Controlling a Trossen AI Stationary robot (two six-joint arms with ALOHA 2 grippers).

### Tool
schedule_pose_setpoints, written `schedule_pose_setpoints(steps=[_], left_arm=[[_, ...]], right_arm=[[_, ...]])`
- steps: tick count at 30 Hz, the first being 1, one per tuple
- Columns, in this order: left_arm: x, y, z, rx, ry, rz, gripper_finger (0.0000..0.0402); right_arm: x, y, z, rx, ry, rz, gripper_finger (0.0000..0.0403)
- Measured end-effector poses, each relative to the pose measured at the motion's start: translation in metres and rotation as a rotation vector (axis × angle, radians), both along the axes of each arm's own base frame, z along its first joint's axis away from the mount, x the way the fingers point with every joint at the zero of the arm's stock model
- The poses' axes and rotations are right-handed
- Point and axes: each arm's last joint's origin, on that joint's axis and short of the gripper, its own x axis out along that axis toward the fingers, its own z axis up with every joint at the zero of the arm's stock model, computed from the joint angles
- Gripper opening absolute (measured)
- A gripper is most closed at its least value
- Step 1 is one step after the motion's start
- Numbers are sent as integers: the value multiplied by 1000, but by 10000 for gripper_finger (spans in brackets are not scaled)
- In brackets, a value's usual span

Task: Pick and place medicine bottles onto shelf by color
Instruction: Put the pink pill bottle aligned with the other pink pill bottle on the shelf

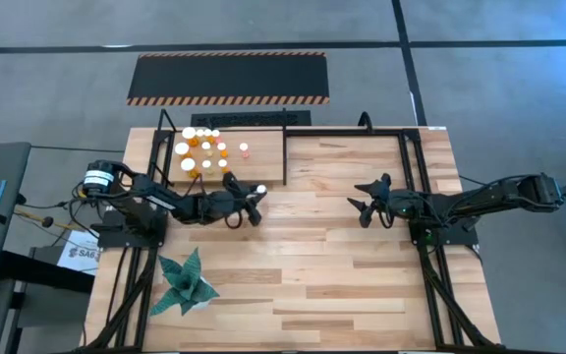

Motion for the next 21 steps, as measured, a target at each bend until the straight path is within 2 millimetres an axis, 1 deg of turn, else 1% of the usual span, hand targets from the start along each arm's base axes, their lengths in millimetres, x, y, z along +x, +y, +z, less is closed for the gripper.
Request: schedule_pose_setpoints(steps=[5, 10, 13, 17, 21], left_arm=[[12, 18, 18, 13, -37, 70, 100], [19, 40, 27, -7, 84, 147, 99], [21, 50, 35, -26, 97, 180, 99], [17, 56, 38, -64, 73, 258, 101], [11, 58, 35, -73, 81, 385, 106]], right_arm=[[0, 0, 0, 0, 2, 0, 270], [0, 0, -1, 1, 9, 0, 270], [-1, 0, -2, 1, 18, 0, 270], [-1, 0, -2, 2, 22, 0, 270], [-1, 0, -2, 2, 22, 0, 270]])
